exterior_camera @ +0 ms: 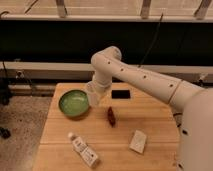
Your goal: Place the ceramic cup in the ceramic bowl
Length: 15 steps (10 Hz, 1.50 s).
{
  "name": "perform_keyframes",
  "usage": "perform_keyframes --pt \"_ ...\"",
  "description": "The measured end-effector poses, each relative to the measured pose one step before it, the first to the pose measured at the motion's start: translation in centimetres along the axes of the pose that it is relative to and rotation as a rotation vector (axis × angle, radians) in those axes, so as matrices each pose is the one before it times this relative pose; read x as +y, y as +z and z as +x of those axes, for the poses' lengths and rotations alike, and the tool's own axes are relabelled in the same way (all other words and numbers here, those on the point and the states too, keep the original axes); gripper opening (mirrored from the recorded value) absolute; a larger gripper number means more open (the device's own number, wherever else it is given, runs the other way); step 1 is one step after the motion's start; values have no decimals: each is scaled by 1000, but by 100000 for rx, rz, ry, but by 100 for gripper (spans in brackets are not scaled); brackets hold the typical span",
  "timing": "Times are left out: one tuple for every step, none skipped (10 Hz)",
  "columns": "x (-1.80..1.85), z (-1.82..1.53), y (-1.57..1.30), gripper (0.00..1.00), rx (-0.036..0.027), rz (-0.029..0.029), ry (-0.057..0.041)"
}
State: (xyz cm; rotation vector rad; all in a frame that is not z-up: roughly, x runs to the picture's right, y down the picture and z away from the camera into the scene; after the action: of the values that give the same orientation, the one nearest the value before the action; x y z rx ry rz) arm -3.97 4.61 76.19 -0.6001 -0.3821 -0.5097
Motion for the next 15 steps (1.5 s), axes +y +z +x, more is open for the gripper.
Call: perform_keyframes --pt "-742 -1022 286 0 -628 -208 -704" --pt "-378 -342 112 0 -423 66 -268" --pt "64 93 -26 0 -47 -512 233" --pt "-88 22 65 0 -263 -237 -73" --pt "-261 -244 63 0 -393 -79 -593" --pt "-244 -252 144 0 -341 -215 -597" --pt "-141 -100 59 0 -270 -159 -345" --pt "-531 -489 475 0 -537 -382 -553" --pt "-539 -620 349 0 -441 -171 -671" --pt "-178 -126 191 0 -308 -135 -130" --pt "-7 212 59 0 -268 -384 75" --pt "-240 -123 248 0 -562 -321 -573" --pt "-284 -208 232 0 -393 -95 -540" --pt "-346 -311 416 0 -489 -537 -818" --pt "-168 -112 185 0 -107 -152 -302"
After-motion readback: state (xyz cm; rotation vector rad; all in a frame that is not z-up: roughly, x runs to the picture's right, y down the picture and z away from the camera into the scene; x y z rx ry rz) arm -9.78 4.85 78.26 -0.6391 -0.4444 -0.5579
